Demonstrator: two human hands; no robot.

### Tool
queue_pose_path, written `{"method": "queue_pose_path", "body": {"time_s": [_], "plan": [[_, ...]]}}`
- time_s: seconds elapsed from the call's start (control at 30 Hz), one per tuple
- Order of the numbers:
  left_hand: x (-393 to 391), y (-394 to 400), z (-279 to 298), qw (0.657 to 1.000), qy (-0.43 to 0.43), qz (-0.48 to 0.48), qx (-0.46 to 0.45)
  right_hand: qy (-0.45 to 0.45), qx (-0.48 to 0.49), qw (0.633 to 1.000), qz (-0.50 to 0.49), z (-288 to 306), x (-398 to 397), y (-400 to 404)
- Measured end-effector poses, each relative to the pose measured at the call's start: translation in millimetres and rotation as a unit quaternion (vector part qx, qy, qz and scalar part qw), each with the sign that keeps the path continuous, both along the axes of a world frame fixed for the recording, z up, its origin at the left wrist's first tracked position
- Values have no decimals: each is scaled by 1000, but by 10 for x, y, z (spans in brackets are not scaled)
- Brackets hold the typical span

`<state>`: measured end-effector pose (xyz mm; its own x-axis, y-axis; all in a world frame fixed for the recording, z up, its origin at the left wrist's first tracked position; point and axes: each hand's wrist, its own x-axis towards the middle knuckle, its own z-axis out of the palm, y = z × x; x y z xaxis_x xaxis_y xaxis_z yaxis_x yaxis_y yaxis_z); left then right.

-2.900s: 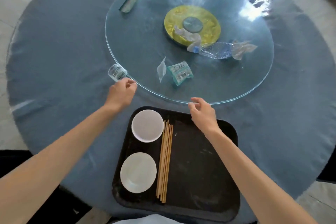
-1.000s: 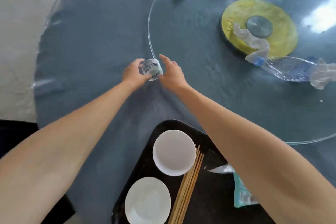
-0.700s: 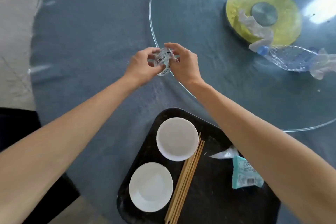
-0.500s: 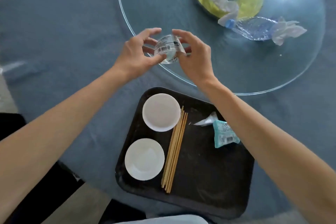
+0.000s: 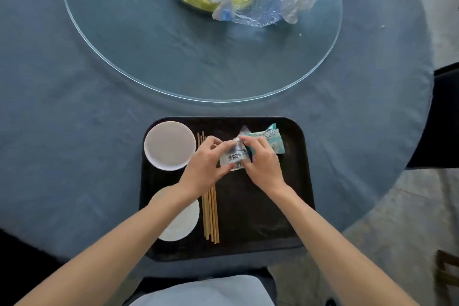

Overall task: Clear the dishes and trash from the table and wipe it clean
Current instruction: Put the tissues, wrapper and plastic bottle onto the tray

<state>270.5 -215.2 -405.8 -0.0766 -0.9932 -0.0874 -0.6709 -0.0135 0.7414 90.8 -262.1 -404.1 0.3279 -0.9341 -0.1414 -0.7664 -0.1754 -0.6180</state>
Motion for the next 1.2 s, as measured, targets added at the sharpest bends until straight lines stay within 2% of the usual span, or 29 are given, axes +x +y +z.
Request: {"method": "queue_pose_path", "body": {"time_s": [0.17, 0.23, 0.37, 0.43, 0.53, 0.67, 0.77, 0.87, 1.03, 1.13, 1.2], "plan": [[-142, 104, -165, 994, -105, -3, 21, 6, 5, 998, 61, -157, -106, 82], [-149, 87, -128, 993, -111, 1, 34, -2, 9, 995, 101, -82, -199, -21], [-20, -320, 213, 996, -78, -26, -16, -22, -30, 985, 168, 276, -367, -563], [132, -820, 420, 995, -83, -36, -43, -53, -70, 985, 151, 434, -388, -1022], [391, -1837, 647, 991, -121, 2, -60, -62, -112, 990, 58, 549, -381, -1955], [708, -3182, 689, 978, -203, 40, -33, 24, -118, 993, -14, 500, -408, -3412], [953, -3929, 546, 949, -313, 13, 22, 164, -87, 982, 28, 374, -437, -4330], [1182, -4420, 345, 921, -383, -19, 66, 206, -68, 972, 86, 212, -470, -4919], [1317, -4819, -4, 942, -316, -13, 112, 227, -82, 960, 145, -154, -524, -5315], [1334, -4822, -149, 971, -239, -3, 30, 210, -97, 964, 134, -366, -575, -5296], [1367, -4758, -199, 980, -196, 36, -8, 163, -122, 975, 94, -464, -587, -5219]]}}
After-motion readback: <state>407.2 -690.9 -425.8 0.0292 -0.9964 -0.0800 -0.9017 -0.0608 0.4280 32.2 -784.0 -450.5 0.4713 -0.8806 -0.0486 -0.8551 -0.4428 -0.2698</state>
